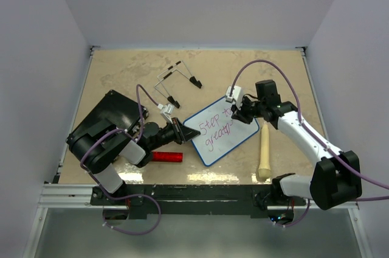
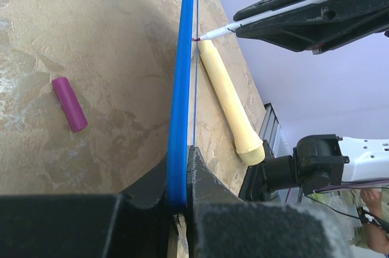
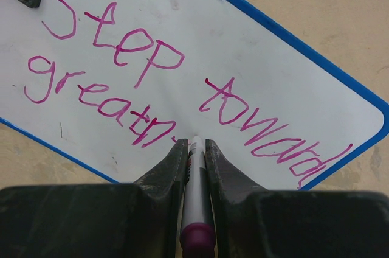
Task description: Write a sentence on the whiteboard
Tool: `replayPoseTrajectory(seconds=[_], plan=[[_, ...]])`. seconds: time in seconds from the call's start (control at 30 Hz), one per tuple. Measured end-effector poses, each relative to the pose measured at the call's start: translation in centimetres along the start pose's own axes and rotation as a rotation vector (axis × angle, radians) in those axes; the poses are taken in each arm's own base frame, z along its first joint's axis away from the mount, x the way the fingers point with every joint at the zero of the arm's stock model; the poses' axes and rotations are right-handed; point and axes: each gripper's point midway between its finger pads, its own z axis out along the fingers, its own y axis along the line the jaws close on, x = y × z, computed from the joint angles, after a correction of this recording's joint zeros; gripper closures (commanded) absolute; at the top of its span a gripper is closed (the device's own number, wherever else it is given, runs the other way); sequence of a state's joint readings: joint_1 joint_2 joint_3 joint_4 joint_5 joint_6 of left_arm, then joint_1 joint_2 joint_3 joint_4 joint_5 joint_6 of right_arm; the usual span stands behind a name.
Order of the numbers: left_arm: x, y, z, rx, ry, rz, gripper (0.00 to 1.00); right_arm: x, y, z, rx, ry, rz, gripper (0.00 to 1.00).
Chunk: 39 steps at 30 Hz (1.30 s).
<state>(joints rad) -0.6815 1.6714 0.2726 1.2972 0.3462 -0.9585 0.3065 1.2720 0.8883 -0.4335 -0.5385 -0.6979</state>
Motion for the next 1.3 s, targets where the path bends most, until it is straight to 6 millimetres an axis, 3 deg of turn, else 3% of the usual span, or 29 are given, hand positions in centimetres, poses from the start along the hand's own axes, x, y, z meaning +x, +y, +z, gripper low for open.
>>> replayPoseTrajectory(seconds=[0.6, 1.03, 1.3], plan=[[0.0, 0.0, 0.0, 0.0, 0.0, 0.0, 1.0, 1.6, 1.7, 0.1, -0.077, 0.054, 0.007, 1.0], [0.0, 0.0, 0.0, 0.001, 0.0, 0.001, 1.0, 0.9, -1.0, -1.6, 0.047, 0.019, 0.034, 1.0], [0.0, 0.0, 0.0, 0.001, 0.0, 0.001, 1.0, 1.2, -1.5, -1.0, 0.055, 0.024, 0.046, 1.0]])
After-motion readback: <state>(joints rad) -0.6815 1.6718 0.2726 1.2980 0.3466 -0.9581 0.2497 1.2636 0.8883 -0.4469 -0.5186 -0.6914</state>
